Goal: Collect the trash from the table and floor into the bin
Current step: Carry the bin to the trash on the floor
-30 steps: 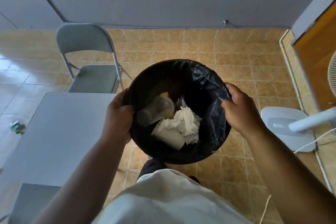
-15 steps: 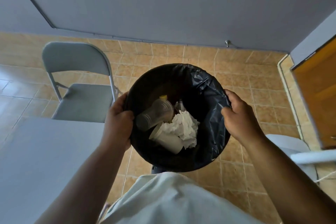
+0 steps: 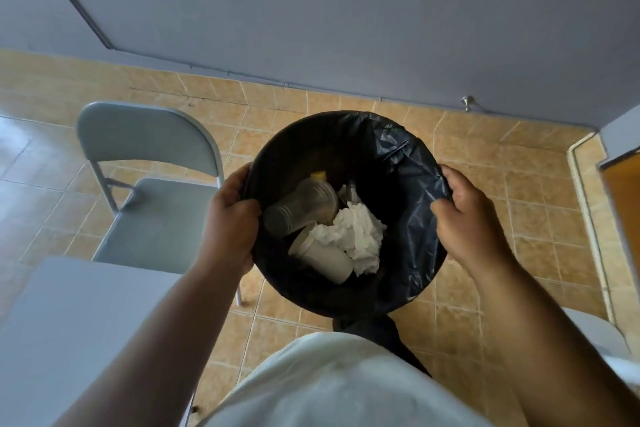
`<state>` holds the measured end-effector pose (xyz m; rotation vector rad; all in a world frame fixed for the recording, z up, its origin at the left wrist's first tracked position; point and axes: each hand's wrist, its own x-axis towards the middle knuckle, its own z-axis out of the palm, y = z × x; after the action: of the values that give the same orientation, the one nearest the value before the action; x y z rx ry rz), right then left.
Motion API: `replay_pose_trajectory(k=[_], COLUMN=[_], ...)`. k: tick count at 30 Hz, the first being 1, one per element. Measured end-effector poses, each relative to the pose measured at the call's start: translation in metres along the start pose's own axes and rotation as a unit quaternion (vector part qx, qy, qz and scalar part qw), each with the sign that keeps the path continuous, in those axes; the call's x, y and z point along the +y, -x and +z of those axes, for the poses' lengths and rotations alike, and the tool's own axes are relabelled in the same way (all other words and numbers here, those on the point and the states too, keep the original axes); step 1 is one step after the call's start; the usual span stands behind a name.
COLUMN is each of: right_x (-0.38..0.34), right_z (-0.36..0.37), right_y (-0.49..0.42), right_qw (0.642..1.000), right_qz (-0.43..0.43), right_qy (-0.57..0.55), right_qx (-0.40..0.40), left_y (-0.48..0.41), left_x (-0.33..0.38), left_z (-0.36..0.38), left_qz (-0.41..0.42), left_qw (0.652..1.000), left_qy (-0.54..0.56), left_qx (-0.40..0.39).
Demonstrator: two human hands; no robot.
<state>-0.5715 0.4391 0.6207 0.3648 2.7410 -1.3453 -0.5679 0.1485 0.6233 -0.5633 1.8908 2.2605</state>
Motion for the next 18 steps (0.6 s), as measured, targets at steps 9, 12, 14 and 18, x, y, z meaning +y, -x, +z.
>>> replay_pose_trajectory(k=[9, 12, 14, 18], right_x=[-0.025, -0.041, -0.052, -0.083], right_z=[0.008, 0.006, 0.007, 0.017], right_y=[-0.174, -0.230, -0.266, -0.329], right_qw=[0.997, 0.993, 0.989, 0.983], right_qz=[-0.040, -0.064, -0.089, -0.117], right_qy=[-0.003, 0.006, 0.006, 0.015], right_qx=[-0.071, -0.098, -0.117, -0.138], left_y=[-0.122, -0.156, -0.178, -0.217], left_x=[0.036, 0.055, 0.064, 0.079], left_z=[0.045, 0.057, 0.063, 0.068], left_qz=[0.002, 0.014, 0.017, 0.022], left_qw=[0.995, 0.992, 0.988, 0.978], left_qy=[0.022, 0.039, 0.057, 0.084], left_qx=[0.094, 0.123, 0.145, 0.189])
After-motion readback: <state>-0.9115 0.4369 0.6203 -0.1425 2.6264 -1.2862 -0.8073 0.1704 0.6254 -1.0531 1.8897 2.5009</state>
